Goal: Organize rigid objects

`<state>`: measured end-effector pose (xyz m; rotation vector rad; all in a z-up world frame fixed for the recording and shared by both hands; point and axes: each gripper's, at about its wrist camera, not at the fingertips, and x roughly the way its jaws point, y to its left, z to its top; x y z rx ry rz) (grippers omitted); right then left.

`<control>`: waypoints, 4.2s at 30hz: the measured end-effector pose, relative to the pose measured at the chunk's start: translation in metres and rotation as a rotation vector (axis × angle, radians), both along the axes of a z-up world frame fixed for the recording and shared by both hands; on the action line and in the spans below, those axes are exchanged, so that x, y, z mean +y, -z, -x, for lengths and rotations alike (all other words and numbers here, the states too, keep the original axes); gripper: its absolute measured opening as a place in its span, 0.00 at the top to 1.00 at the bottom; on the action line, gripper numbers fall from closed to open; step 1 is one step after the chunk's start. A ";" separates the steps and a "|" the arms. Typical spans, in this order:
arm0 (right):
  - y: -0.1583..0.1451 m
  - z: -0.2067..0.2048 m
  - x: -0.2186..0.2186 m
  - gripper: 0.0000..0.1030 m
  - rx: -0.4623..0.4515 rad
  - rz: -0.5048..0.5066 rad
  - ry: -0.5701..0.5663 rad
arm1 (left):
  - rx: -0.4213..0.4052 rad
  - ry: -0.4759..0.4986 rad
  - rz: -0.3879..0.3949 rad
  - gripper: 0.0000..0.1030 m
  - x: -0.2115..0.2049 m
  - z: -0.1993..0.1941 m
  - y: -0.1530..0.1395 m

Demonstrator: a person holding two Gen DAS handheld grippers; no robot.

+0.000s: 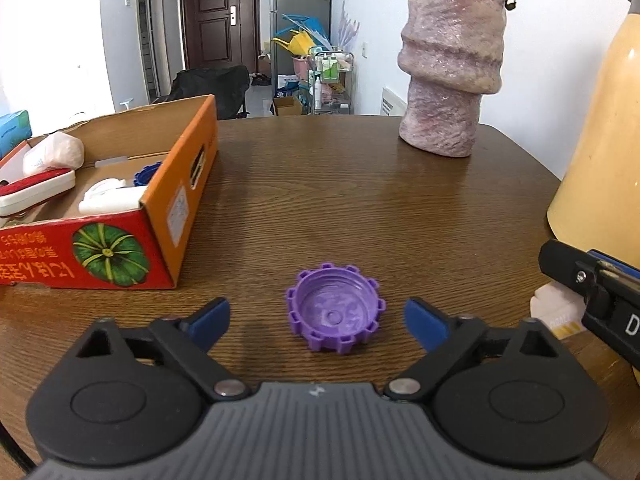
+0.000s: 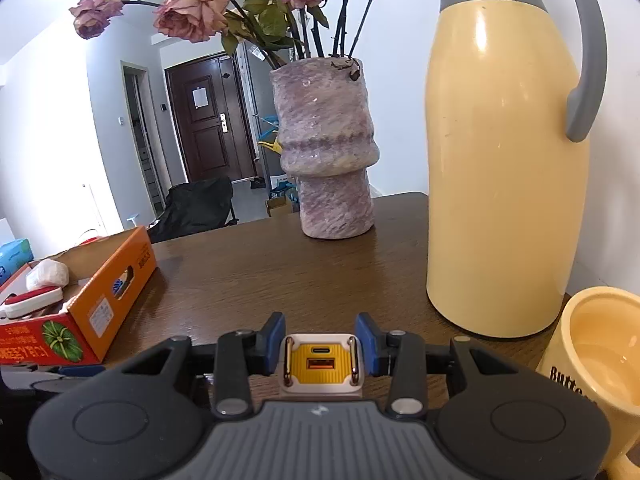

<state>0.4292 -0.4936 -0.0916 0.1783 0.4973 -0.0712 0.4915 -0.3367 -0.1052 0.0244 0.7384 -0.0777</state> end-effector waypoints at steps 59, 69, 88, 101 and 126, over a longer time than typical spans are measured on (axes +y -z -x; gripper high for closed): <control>-0.051 0.004 0.171 0.63 -0.209 0.039 -0.096 | -0.235 -0.085 0.114 0.48 0.189 0.025 -0.085; -0.061 -0.022 0.214 0.63 -0.247 0.033 -0.128 | -0.258 -0.132 0.117 0.48 0.235 0.006 -0.091; -0.058 -0.082 0.279 0.63 -0.250 0.039 -0.217 | -0.273 -0.214 0.074 0.48 0.292 -0.033 -0.088; -0.047 -0.122 0.295 0.63 -0.215 0.056 -0.252 | -0.260 -0.240 0.028 0.48 0.309 -0.060 -0.079; -0.050 -0.127 0.268 0.00 -0.167 0.089 -0.170 | -0.272 -0.303 0.023 0.00 0.322 -0.056 -0.082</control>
